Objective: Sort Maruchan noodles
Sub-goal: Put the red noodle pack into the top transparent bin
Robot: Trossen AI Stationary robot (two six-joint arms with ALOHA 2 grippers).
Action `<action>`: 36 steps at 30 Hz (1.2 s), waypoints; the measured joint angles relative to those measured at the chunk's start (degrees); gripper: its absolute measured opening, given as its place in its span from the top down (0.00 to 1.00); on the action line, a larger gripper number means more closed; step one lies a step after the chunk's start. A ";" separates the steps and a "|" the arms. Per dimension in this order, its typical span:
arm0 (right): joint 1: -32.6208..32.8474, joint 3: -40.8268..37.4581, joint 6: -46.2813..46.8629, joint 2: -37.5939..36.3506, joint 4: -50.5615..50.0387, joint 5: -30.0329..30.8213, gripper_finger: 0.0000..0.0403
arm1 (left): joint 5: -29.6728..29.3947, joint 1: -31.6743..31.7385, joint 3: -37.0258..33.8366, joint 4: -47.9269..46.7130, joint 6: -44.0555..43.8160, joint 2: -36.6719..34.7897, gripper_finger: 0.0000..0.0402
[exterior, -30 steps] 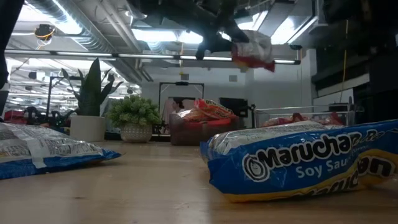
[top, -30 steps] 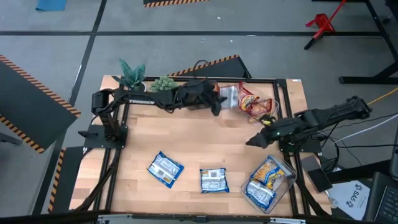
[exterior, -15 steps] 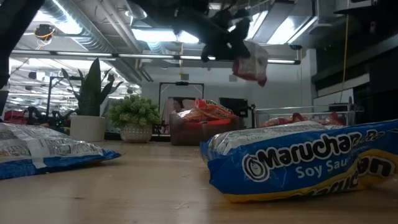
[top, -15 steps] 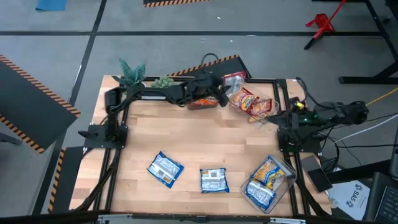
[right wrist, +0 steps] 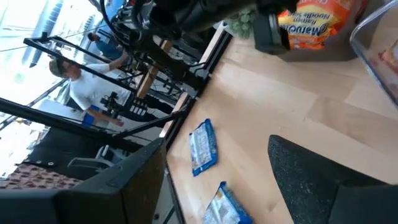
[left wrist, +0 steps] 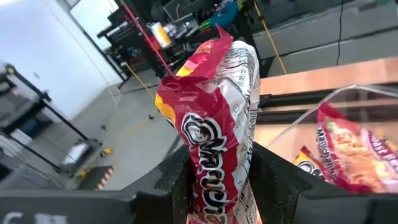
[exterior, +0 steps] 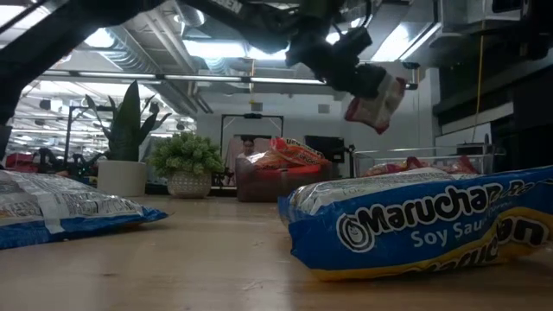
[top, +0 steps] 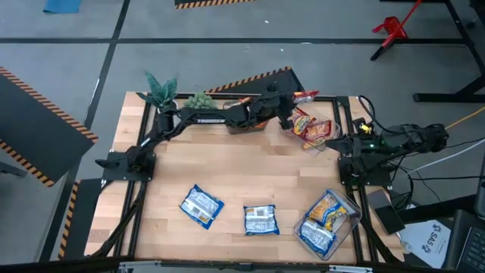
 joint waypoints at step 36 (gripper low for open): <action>0.00 0.00 -1.08 0.02 -2.25 3.99 0.33 | -3.49 -6.56 1.53 7.28 30.20 10.40 0.62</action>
